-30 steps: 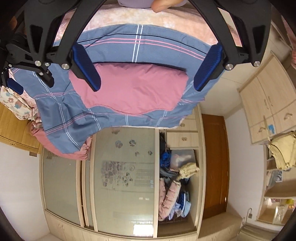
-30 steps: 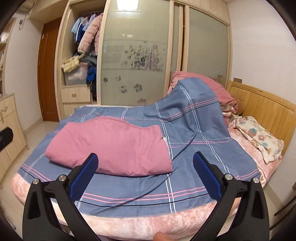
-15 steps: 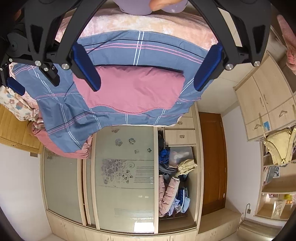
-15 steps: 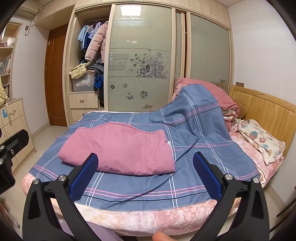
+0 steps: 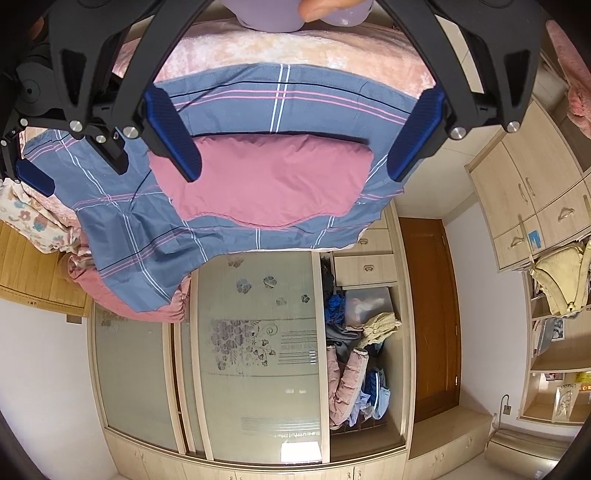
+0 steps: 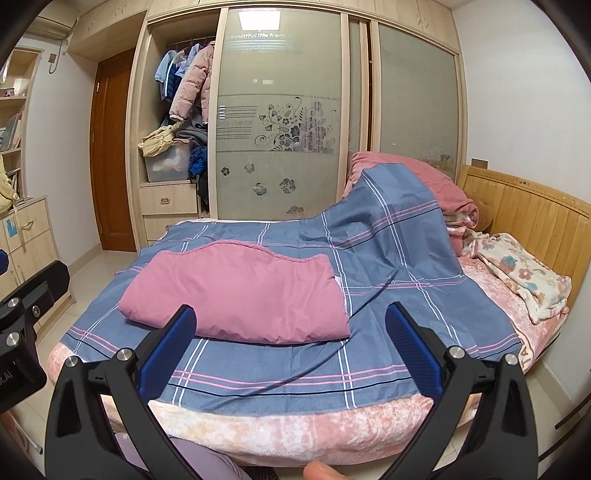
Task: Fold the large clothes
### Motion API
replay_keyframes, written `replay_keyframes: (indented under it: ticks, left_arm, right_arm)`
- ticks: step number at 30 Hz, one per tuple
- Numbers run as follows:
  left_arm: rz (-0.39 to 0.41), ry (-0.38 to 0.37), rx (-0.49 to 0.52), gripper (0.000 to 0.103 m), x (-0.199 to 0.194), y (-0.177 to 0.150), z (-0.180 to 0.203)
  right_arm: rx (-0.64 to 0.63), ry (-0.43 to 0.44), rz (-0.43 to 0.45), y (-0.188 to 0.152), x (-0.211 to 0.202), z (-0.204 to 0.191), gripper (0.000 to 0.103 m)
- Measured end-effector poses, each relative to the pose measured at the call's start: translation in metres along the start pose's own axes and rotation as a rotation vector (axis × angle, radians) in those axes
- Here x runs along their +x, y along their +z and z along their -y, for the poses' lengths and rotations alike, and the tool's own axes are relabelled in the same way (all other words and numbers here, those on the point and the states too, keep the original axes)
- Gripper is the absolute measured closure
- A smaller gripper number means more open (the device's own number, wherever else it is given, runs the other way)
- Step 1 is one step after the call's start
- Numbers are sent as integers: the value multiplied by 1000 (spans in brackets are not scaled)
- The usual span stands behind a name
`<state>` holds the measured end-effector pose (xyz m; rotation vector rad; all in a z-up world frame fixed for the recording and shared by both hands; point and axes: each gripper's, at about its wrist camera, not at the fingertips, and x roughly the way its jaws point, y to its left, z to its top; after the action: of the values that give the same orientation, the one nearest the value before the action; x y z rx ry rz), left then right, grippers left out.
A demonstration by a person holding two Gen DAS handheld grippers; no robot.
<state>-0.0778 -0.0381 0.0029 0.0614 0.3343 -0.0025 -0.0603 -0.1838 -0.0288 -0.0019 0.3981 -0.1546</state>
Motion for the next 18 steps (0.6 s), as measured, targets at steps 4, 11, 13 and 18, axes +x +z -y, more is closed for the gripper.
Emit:
replay_keyframes:
  ticks: [4, 11, 13, 18]
  left_arm:
    - [-2, 0, 1, 2, 1, 0, 0]
    - [-2, -7, 0, 2, -1, -1, 3]
    - [-2, -5, 3, 2, -1, -1, 5]
    - [-6, -4, 10, 2, 0, -2, 5]
  right_arm:
    - [3, 3, 0, 1, 2, 2, 1]
    - [6, 5, 1, 1, 2, 3, 1]
    - [6, 6, 1, 1, 1, 3, 1]
    - [7, 6, 1, 0, 1, 2, 1]
